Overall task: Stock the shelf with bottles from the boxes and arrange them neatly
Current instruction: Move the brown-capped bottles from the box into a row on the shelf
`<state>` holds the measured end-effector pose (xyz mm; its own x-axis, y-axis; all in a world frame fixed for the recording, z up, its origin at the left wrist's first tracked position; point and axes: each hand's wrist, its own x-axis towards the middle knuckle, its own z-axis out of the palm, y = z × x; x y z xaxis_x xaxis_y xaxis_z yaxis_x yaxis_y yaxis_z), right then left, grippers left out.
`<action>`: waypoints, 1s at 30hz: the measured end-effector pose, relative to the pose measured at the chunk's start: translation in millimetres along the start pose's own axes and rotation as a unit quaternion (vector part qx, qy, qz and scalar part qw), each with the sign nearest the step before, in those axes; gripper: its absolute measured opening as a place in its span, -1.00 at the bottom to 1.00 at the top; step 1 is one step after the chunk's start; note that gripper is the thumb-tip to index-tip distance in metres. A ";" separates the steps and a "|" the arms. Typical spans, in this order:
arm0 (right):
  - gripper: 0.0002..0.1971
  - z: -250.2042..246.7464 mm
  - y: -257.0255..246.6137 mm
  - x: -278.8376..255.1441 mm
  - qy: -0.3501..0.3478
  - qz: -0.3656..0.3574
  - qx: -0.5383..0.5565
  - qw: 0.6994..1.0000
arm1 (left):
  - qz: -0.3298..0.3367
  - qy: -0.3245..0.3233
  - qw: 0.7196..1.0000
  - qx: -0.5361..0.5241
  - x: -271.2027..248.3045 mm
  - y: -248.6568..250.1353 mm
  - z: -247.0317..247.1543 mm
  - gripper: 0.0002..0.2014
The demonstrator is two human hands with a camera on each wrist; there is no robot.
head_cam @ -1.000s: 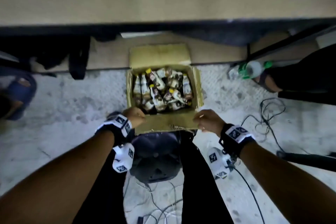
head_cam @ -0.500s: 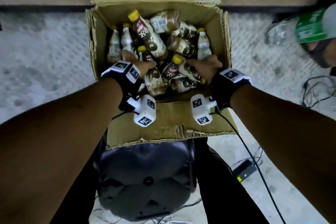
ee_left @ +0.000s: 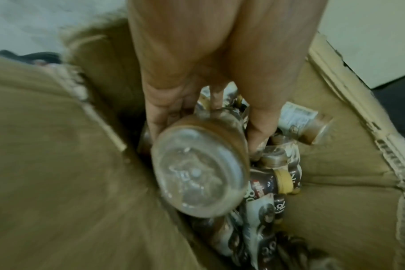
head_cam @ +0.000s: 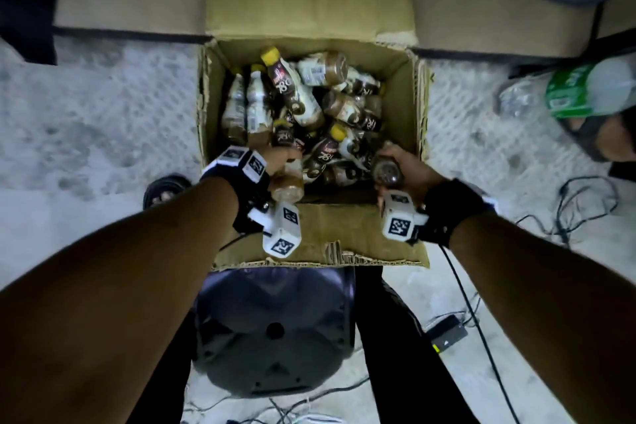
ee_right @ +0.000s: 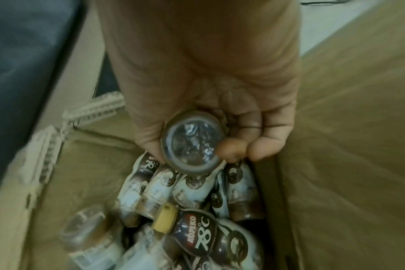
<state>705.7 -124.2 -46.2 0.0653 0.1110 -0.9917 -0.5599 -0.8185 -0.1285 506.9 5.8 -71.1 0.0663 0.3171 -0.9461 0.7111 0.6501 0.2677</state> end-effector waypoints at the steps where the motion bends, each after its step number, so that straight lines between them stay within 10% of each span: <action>1: -0.71 -2.4 5.7 -11.1 -0.010 0.008 0.014 1.000 | -0.015 0.000 0.999 -0.030 -12.6 -2.4 -0.4 -0.87; 10: -0.92 18.1 55.2 -136.3 -0.034 0.088 0.209 0.973 | -0.067 -0.060 0.980 -0.176 -153.2 -25.0 3.6 -0.84; 13: -0.54 21.9 76.9 -174.3 -0.080 0.088 0.237 0.964 | -0.092 -0.096 0.968 -0.210 -204.8 -20.4 -3.3 -0.84; 24: -0.91 57.7 32.7 -385.2 -0.178 -0.030 0.076 0.981 | 0.012 -0.153 0.953 -0.261 -416.6 39.9 -70.7 -0.65; 30: -0.24 64.5 -11.1 -481.0 -0.190 -0.185 -0.031 0.964 | 0.140 -0.181 0.946 -0.229 -503.2 84.8 -100.2 -0.84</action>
<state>627.2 -132.2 432.9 -0.0624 0.5908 -0.8044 -0.5057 -0.7135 -0.4849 463.7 -29.4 445.9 0.5010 0.3189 -0.8045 0.2570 0.8329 0.4901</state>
